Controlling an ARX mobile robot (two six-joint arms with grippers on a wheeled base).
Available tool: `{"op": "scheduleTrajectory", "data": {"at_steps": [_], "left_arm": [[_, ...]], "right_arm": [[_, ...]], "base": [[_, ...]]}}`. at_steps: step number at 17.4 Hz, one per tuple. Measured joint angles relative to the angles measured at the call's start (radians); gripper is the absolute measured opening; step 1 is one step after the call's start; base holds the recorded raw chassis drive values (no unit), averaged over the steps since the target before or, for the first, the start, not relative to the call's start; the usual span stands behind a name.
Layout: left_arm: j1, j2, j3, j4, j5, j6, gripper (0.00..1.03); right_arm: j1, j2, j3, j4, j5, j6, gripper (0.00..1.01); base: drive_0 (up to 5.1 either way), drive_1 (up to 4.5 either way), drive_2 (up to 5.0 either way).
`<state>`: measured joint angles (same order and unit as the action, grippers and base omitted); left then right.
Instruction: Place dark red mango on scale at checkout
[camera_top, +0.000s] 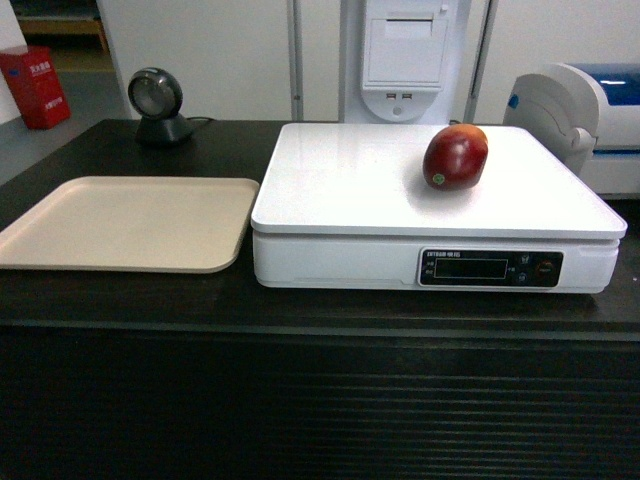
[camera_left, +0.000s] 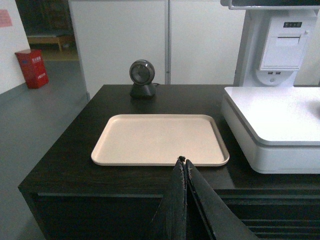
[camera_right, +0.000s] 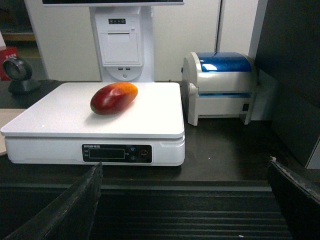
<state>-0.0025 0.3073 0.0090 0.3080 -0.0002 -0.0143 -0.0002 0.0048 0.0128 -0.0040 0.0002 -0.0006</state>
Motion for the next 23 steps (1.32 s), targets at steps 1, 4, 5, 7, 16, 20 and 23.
{"op": "scheduleTrajectory", "data": {"at_steps": [1,4,5,7,16,20,23], "left_arm": [[0.0,-0.008,0.0,-0.005,0.0,0.0,0.02],[0.0,-0.069,0.0,-0.07,0.0,0.0,0.02],[0.0,-0.09,0.0,-0.086,0.0,0.0,0.02],[0.0,-0.129,0.0,-0.131,0.0,0.0,0.02],[0.0,-0.297,0.0,-0.312,0.0,0.0,0.29],[0.0,-0.297,0.0,-0.311,0.0,0.0,0.78],[0.0,-0.297,0.0,-0.311,0.0,0.002,0.99]], "right_arm": [[0.0,0.0,0.0,0.0,0.0,0.0,0.98],[0.0,0.0,0.0,0.0,0.0,0.0,0.98],[0.0,0.0,0.0,0.0,0.0,0.0,0.98],[0.0,0.0,0.0,0.0,0.0,0.0,0.98],[0.0,0.0,0.0,0.0,0.0,0.0,0.98],[0.0,0.0,0.0,0.0,0.0,0.0,0.98],[0.0,0.0,0.0,0.0,0.0,0.0,0.98]], "base": [[0.0,0.0,0.0],[0.0,0.0,0.0],[0.0,0.0,0.0],[0.0,0.0,0.0],[0.0,0.0,0.0],[0.0,0.0,0.0],[0.0,0.0,0.0]]}}
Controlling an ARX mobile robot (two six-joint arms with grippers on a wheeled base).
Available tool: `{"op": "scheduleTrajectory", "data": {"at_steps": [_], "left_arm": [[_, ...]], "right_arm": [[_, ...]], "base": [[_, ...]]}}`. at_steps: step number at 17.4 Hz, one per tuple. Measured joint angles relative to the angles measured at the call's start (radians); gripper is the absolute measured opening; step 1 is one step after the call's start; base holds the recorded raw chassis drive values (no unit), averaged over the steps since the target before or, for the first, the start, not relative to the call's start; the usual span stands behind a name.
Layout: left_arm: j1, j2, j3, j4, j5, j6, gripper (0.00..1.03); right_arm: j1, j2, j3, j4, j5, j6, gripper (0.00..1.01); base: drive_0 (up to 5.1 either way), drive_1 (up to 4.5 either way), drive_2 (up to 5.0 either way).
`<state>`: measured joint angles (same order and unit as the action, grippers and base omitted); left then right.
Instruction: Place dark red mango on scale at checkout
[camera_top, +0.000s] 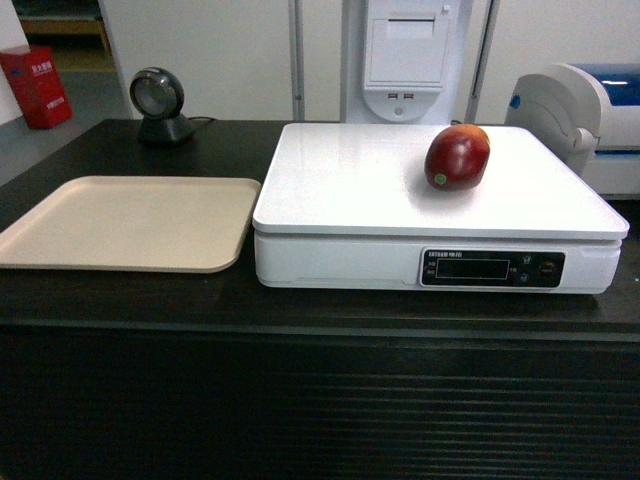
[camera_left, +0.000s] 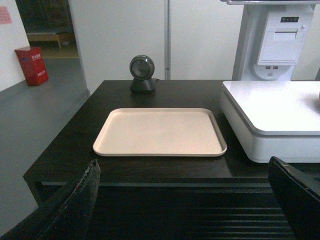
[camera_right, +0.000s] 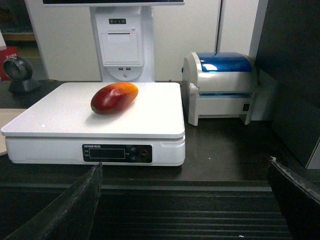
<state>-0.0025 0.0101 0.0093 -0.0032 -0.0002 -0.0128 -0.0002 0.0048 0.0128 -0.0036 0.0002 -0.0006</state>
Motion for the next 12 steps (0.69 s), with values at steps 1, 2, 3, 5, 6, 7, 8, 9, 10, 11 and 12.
{"op": "scheduleTrajectory", "data": {"at_steps": [1,2,3,5,6,7,8,9,10,11,12], "left_arm": [[0.0,0.0,0.0,0.0,0.0,0.0,0.99],[0.0,0.0,0.0,0.0,0.0,0.0,0.98],[0.0,0.0,0.0,0.0,0.0,0.0,0.97],[0.0,0.0,0.0,0.0,0.0,0.0,0.98],[0.0,0.0,0.0,0.0,0.0,0.0,0.98],[0.0,0.0,0.0,0.0,0.0,0.0,0.98],[0.0,0.0,0.0,0.0,0.0,0.0,0.98],[0.0,0.0,0.0,0.0,0.0,0.0,0.98],[0.0,0.0,0.0,0.0,0.0,0.0,0.98],[0.0,0.0,0.0,0.0,0.0,0.0,0.98],[0.0,0.0,0.0,0.0,0.0,0.0,0.98]], "right_arm": [[0.0,0.0,0.0,0.0,0.0,0.0,0.98],[0.0,0.0,0.0,0.0,0.0,0.0,0.98],[0.0,0.0,0.0,0.0,0.0,0.0,0.98],[0.0,0.0,0.0,0.0,0.0,0.0,0.98],[0.0,0.0,0.0,0.0,0.0,0.0,0.98],[0.0,0.0,0.0,0.0,0.0,0.0,0.98],[0.0,0.0,0.0,0.0,0.0,0.0,0.98],[0.0,0.0,0.0,0.0,0.0,0.0,0.98],[0.0,0.0,0.0,0.0,0.0,0.0,0.98],[0.0,0.0,0.0,0.0,0.0,0.0,0.98],[0.0,0.0,0.0,0.0,0.0,0.0,0.98]], "base": [[0.0,0.0,0.0],[0.0,0.0,0.0],[0.0,0.0,0.0],[0.0,0.0,0.0],[0.0,0.0,0.0],[0.0,0.0,0.0],[0.0,0.0,0.0],[0.0,0.0,0.0],[0.0,0.0,0.0],[0.0,0.0,0.0],[0.0,0.0,0.0]]}}
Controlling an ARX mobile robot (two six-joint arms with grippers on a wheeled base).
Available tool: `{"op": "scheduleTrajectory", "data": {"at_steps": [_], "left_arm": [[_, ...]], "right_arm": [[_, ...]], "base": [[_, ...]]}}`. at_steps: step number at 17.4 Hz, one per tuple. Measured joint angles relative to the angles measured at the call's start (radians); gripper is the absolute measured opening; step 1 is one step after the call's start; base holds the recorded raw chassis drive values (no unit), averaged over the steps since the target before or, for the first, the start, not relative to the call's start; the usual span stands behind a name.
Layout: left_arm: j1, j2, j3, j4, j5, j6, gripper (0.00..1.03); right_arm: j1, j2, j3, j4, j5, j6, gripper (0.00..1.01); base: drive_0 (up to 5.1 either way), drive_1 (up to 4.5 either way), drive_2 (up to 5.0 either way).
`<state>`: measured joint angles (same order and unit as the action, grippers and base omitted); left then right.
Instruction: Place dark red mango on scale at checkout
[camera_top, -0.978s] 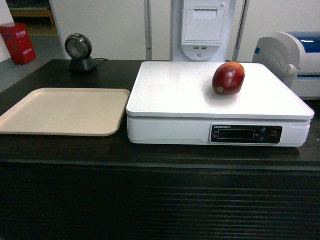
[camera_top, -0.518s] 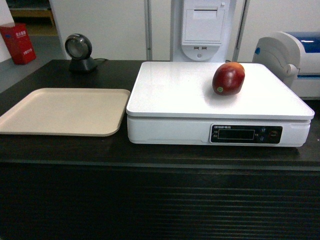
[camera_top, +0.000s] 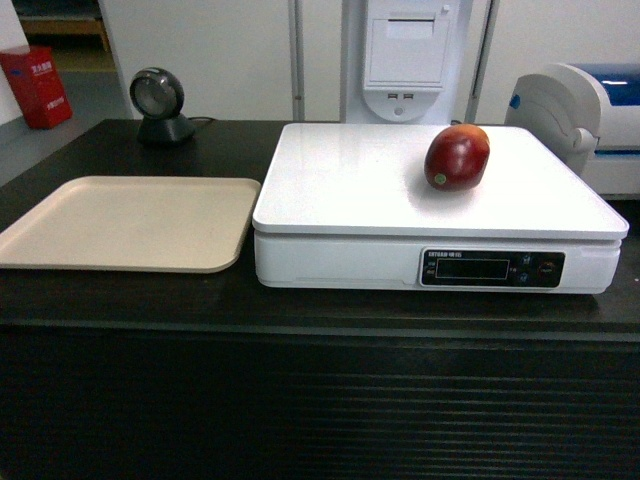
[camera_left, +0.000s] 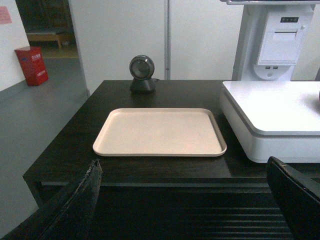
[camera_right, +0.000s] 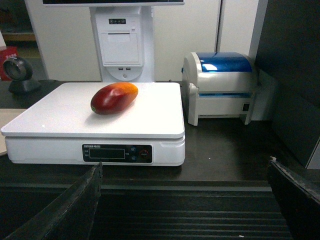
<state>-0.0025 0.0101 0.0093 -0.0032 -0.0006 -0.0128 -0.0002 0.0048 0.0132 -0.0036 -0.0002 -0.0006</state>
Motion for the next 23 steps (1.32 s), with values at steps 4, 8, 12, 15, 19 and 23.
{"op": "scheduleTrajectory", "data": {"at_steps": [4,8,12,15,19,23], "left_arm": [[0.0,0.0,0.0,0.0,0.0,0.0,0.98],[0.0,0.0,0.0,0.0,0.0,0.0,0.98],[0.0,0.0,0.0,0.0,0.0,0.0,0.98],[0.0,0.0,0.0,0.003,0.0,0.0,0.98],[0.0,0.0,0.0,0.0,0.001,0.0,0.98],[0.0,0.0,0.0,0.001,0.0,0.002,0.98]], "right_arm": [[0.0,0.0,0.0,0.0,0.0,0.0,0.98],[0.0,0.0,0.0,0.0,0.0,0.0,0.98],[0.0,0.0,0.0,0.0,0.0,0.0,0.98],[0.0,0.0,0.0,0.002,0.0,0.0,0.98],[0.0,0.0,0.0,0.0,0.001,0.0,0.98],[0.0,0.0,0.0,0.0,0.0,0.0,0.98]], "base": [[0.0,0.0,0.0],[0.0,0.0,0.0],[0.0,0.0,0.0],[0.0,0.0,0.0],[0.0,0.0,0.0],[0.0,0.0,0.0]]}}
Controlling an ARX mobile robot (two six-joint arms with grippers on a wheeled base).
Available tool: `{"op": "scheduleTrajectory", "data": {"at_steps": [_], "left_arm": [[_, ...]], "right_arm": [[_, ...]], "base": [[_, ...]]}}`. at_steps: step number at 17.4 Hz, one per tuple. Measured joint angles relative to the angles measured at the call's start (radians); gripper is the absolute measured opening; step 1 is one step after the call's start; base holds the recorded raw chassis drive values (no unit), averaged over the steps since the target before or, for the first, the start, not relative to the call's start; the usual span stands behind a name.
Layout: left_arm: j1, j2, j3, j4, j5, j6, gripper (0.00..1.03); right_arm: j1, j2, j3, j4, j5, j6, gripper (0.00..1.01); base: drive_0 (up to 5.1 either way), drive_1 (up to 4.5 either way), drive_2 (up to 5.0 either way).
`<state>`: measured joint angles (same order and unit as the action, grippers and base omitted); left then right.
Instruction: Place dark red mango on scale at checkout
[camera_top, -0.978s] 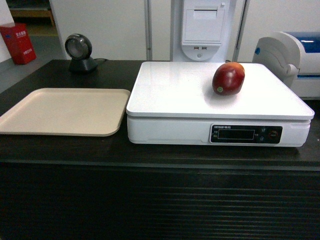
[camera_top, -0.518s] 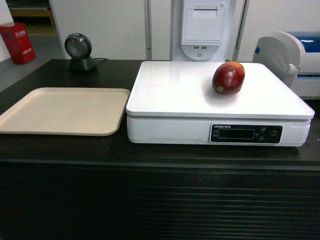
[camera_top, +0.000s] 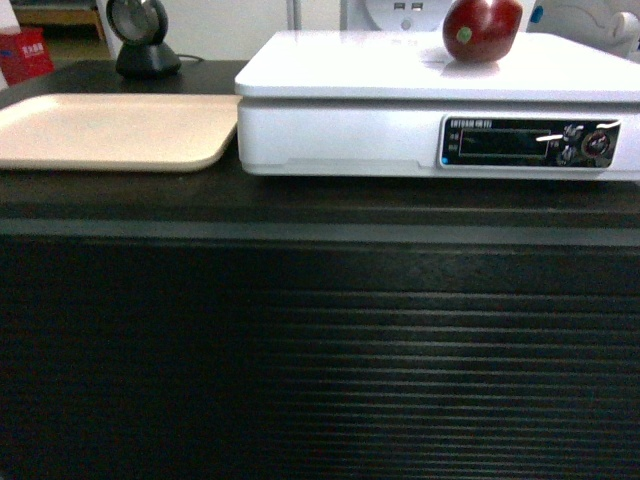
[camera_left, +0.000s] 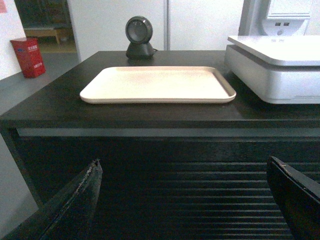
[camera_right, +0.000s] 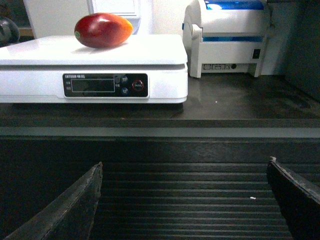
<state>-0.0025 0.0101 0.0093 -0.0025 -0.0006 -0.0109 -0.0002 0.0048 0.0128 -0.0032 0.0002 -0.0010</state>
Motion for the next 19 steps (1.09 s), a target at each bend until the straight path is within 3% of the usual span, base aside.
{"op": "scheduleTrajectory", "data": {"at_steps": [19], "left_arm": [[0.0,0.0,0.0,-0.002,0.0,0.001,0.98]], "right_arm": [[0.0,0.0,0.0,-0.002,0.0,0.0,0.98]], "base": [[0.0,0.0,0.0]]}}
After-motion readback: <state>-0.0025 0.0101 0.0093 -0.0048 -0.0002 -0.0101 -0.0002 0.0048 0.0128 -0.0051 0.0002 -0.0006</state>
